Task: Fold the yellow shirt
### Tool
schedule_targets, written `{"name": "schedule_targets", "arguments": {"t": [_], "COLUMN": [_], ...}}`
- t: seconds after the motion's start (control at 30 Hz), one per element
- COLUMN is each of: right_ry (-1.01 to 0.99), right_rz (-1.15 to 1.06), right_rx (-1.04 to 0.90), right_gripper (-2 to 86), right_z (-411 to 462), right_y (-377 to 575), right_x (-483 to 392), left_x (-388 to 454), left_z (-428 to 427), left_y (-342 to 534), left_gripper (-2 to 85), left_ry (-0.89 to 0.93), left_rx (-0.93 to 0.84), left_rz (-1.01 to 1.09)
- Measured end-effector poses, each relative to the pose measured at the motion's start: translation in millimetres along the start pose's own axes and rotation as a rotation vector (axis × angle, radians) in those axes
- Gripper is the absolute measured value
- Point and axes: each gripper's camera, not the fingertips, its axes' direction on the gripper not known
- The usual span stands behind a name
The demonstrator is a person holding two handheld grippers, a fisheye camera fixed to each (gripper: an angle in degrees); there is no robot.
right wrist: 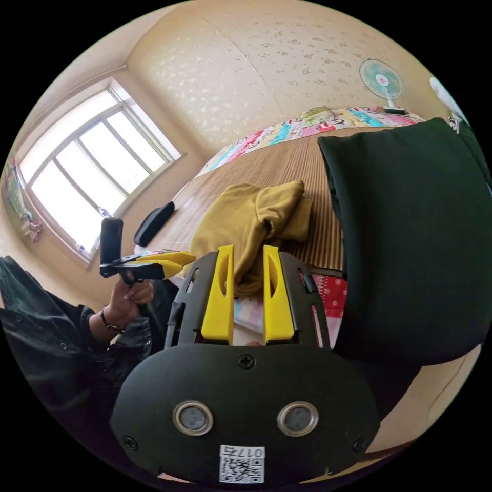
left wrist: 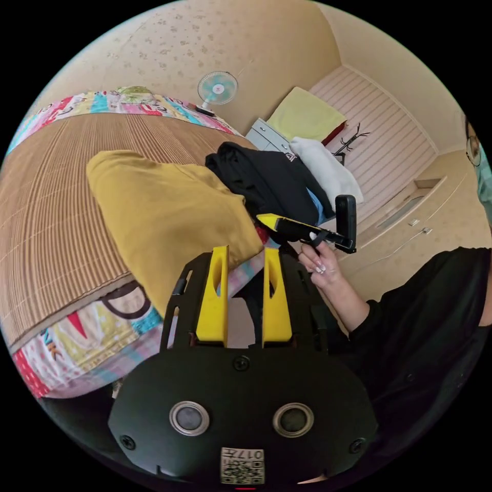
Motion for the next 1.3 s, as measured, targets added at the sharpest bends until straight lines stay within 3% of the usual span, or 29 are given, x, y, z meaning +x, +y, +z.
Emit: {"name": "schedule_targets", "arguments": {"t": [0.1, 0.3, 0.43, 0.57, 0.73, 0.93, 1.17, 1.3], "right_ry": [-0.063, 0.052, -0.015, -0.025, -0.092, 0.030, 0.077, 0.042], "right_rz": [-0.026, 0.032, 0.020, 0.038, 0.092, 0.153, 0.142, 0.165], "right_rx": [-0.049, -0.181, -0.165, -0.142, -0.083, -0.288, -0.303, -0.299], "right_gripper": [10.1, 9.0, 4.6, 3.4, 3.1, 2.8, 3.0, 3.1], "right_z": [3, 15, 6, -8, -32, 14, 19, 17], "right_y": [-7, -17, -26, -42, -58, -63, -89, -98], "right_x": [-4, -10, -13, -11, -3, 8, 1, 7], "left_x": [-16, -72, -120, -155, -179, -195, -209, -228], "left_z": [-30, -69, -70, -82, -120, -139, -188, -188], "left_y": [20, 48, 48, 53, 56, 62, 53, 32], "left_gripper": [10.5, 10.9, 11.8, 7.0, 5.5, 5.2, 14.5, 16.8], "left_ry": [-0.120, -0.212, -0.091, 0.086, 0.276, 0.192, 0.268, 0.278], "left_rx": [0.020, 0.076, 0.041, 0.075, 0.145, 0.073, 0.217, 0.138], "left_rz": [-0.046, -0.297, -0.454, -0.553, -0.522, -0.524, -0.490, -0.529]}}
